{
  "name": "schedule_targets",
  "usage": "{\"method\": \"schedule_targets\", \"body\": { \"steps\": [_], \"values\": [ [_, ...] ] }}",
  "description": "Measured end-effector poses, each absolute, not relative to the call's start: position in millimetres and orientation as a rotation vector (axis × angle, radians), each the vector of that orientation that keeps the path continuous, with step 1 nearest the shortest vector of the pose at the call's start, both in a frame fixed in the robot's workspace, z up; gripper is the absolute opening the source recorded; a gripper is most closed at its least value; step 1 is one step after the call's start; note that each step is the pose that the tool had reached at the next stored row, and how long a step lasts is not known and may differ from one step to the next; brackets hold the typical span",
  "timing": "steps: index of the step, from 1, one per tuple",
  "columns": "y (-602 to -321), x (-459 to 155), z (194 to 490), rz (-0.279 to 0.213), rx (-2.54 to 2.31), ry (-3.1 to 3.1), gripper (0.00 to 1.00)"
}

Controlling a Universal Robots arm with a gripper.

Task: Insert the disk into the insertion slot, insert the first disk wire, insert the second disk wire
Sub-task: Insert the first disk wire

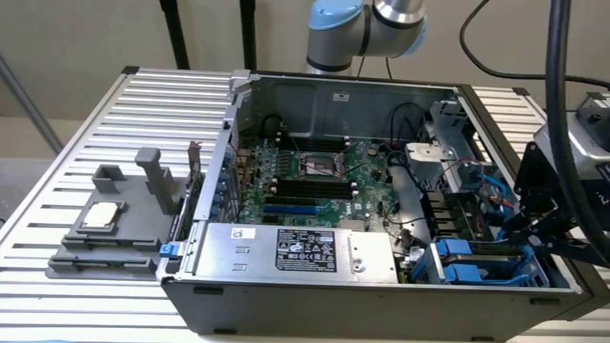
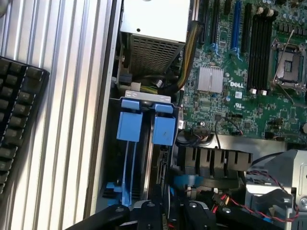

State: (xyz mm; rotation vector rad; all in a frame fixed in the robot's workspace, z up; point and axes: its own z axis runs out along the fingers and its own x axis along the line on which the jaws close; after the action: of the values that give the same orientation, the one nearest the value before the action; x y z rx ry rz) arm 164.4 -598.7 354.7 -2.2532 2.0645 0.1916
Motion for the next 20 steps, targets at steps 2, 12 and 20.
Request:
{"method": "schedule_targets", "body": {
  "steps": [2, 12, 20],
  "values": [
    [-601.1, 168.6, 354.7, 0.195, -2.253, 2.064, 0.25],
    [-604.2, 170.3, 353.0, 0.203, -2.263, 2.046, 0.33],
    [-603.8, 172.1, 349.0, 0.206, -2.283, 2.023, 0.33]
  ]
}}
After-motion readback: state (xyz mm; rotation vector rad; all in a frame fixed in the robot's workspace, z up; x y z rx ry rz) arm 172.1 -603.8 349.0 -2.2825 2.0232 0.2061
